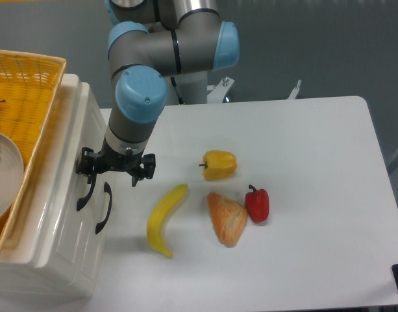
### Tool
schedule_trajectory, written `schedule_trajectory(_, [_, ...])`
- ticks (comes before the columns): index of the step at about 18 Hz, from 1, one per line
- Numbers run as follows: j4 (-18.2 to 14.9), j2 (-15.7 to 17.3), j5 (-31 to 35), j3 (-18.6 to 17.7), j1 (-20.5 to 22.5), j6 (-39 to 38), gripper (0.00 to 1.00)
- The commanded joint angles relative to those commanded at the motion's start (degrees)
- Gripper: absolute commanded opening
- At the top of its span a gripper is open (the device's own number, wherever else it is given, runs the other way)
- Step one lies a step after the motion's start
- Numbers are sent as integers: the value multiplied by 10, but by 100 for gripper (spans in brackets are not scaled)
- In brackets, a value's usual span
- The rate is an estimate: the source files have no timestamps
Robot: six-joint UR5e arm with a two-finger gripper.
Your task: Slide open the top white drawer
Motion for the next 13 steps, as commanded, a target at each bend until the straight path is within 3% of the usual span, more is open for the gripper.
schedule_trajectory(13, [-7, -8, 2, 2, 4, 1, 100])
